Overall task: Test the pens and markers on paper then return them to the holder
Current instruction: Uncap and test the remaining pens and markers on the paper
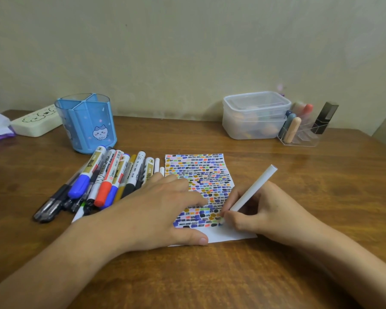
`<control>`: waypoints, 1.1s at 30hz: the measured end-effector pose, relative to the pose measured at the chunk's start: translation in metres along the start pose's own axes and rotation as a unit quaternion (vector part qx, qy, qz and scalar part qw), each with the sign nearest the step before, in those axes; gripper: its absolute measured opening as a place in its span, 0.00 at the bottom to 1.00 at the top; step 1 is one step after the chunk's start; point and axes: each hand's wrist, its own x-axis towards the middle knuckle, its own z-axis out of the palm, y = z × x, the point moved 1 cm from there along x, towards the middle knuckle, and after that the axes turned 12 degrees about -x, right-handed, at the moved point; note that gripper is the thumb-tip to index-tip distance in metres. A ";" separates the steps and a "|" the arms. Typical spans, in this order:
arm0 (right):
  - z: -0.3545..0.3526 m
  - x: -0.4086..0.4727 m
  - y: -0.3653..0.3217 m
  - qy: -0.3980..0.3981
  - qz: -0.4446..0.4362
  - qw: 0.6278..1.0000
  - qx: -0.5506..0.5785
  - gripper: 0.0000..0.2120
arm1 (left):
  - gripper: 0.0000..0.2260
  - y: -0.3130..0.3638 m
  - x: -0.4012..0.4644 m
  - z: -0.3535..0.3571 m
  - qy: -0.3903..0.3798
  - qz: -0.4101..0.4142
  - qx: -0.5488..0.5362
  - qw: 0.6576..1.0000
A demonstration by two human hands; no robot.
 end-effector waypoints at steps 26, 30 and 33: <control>0.001 0.002 0.002 0.014 0.002 1.000 0.000 0.05 | 0.32 0.000 0.000 0.001 0.000 -0.005 0.018 1.000; 0.000 0.002 0.004 0.024 0.008 1.000 -0.006 0.07 | 0.32 0.000 0.001 0.001 -0.012 -0.011 0.021 1.000; -0.001 0.002 0.004 0.030 0.010 0.997 0.073 0.07 | 0.31 0.000 0.000 0.001 -0.016 -0.010 0.024 1.000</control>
